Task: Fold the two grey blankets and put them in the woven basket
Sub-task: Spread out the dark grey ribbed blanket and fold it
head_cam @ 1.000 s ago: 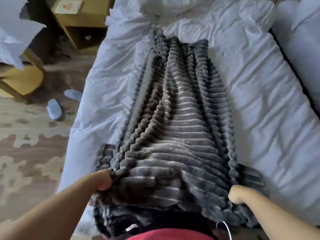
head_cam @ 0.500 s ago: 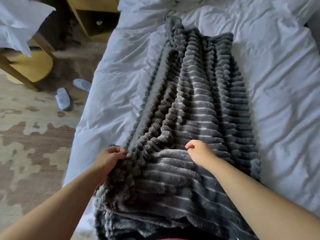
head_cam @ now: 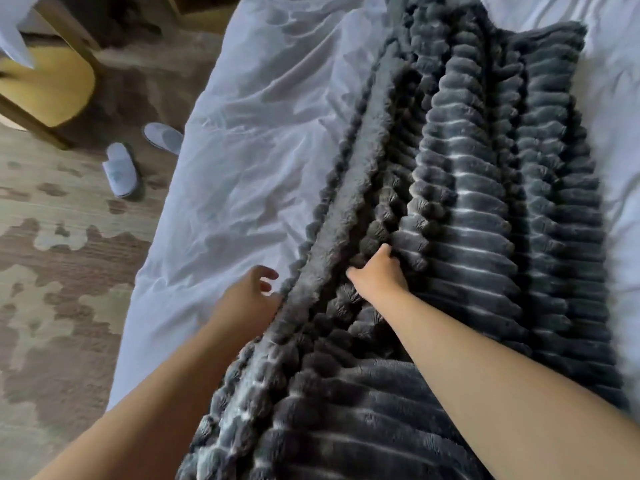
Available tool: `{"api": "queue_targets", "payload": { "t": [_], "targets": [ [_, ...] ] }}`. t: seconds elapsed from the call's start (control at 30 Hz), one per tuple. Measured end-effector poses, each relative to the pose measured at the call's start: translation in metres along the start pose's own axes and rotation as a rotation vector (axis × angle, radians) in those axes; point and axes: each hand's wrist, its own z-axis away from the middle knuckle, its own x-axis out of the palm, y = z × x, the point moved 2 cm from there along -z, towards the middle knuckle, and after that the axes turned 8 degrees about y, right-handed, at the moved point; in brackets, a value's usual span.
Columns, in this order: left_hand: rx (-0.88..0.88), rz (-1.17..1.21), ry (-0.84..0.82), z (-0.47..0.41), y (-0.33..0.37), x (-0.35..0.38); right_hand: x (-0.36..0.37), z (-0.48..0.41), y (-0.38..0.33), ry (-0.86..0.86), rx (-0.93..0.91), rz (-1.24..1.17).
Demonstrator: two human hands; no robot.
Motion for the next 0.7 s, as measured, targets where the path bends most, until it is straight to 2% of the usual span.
{"api": "queue_targets", "payload": {
  "t": [0.07,0.1,0.17,0.2,0.27,0.33,0.4,0.43,0.47,0.53,0.57,0.63,0.7],
  "targets": [
    [0.004,0.108,-0.049,-0.024,0.015,0.016,-0.003,-0.011,0.003,0.082,0.011,-0.047],
    [-0.004,0.186,-0.086,-0.034,0.023,0.024,-0.008,-0.015,0.003,0.13,0.048,-0.169],
    [-0.023,0.3,-0.17,-0.049,0.035,0.036,-0.02,-0.019,0.007,0.161,0.206,-0.615],
    [-0.03,0.316,-0.193,-0.054,0.04,0.039,-0.026,-0.017,0.006,0.1,0.299,-0.889],
    [-0.02,0.366,-0.17,-0.06,0.045,0.042,-0.037,-0.009,-0.002,-0.161,0.378,-1.407],
    [0.018,0.505,-0.061,-0.06,0.047,0.037,-0.04,-0.005,-0.017,-0.39,0.342,-1.669],
    [0.062,0.577,0.07,-0.058,0.043,0.03,-0.032,0.001,-0.038,-0.57,0.298,-1.636],
    [0.075,0.587,0.117,-0.056,0.042,0.026,-0.022,0.003,-0.047,-0.601,0.247,-1.454],
    [0.079,0.575,0.13,-0.055,0.042,0.024,-0.013,0.004,-0.052,-0.591,0.129,-1.165],
    [0.02,0.485,0.079,-0.056,0.039,0.022,0.0,0.003,-0.059,-0.486,-0.162,-0.582],
    [-0.013,0.418,0.032,-0.057,0.038,0.022,0.003,0.0,-0.059,-0.427,-0.282,-0.442],
    [0.006,0.275,-0.018,-0.059,0.042,0.018,-0.005,-0.007,-0.051,-0.35,-0.358,-0.484],
    [0.114,0.13,-0.004,-0.062,0.052,0.016,-0.022,-0.014,-0.033,-0.275,-0.313,-0.631]
  ]
}}
